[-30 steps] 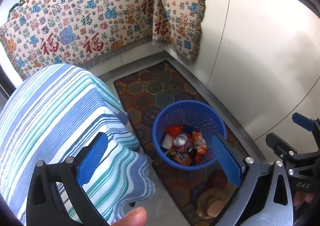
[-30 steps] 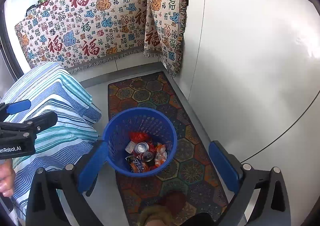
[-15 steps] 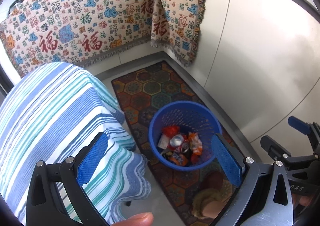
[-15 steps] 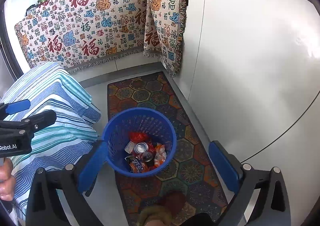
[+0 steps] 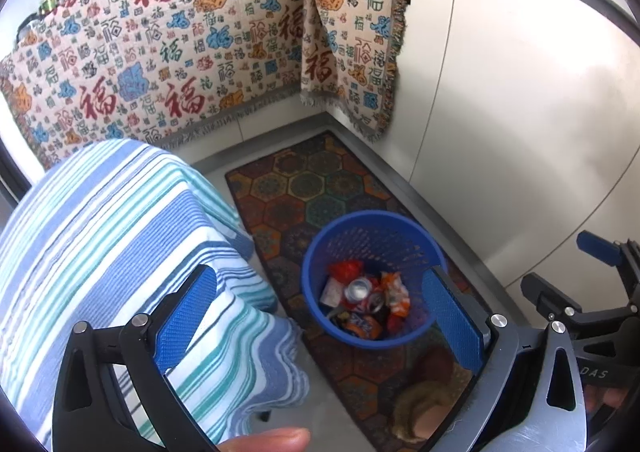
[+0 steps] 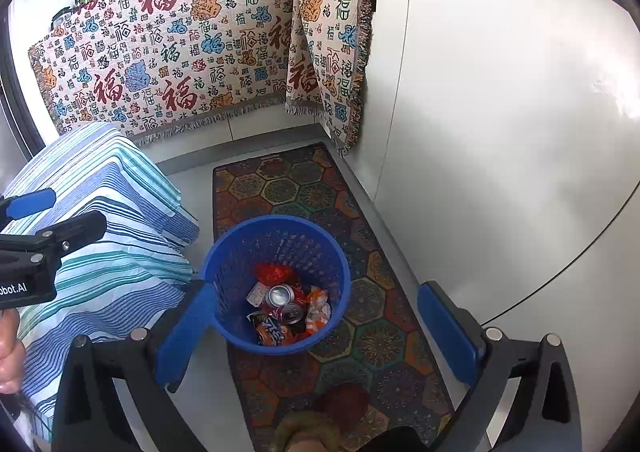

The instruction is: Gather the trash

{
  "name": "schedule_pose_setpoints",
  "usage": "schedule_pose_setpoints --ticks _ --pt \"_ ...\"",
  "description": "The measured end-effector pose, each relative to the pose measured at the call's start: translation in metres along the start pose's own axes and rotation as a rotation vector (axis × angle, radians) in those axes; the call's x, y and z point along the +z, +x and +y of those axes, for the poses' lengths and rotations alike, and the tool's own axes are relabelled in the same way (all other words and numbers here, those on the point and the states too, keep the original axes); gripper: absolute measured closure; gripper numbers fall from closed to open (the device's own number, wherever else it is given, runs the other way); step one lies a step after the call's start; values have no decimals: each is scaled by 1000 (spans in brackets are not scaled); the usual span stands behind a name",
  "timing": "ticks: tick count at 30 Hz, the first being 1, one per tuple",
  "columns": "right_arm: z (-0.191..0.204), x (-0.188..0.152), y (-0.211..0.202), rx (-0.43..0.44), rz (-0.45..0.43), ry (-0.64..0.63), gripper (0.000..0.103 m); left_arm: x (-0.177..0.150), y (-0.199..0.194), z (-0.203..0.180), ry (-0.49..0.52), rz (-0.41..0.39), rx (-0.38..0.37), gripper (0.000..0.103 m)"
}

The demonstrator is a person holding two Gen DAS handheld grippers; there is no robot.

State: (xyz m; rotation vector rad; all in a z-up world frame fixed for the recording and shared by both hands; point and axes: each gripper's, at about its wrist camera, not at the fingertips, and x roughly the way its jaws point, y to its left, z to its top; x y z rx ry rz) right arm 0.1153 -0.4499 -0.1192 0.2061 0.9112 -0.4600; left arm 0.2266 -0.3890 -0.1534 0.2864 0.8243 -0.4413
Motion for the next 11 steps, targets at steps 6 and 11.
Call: schedule_pose_setpoints --ticks 6,11 --pt "-3 1 3 0 1 -7 1 1 0 1 -16 8 -44 1" --pt "-4 1 3 -5 1 -5 1 -1 -4 -1 -16 -14 -57 1"
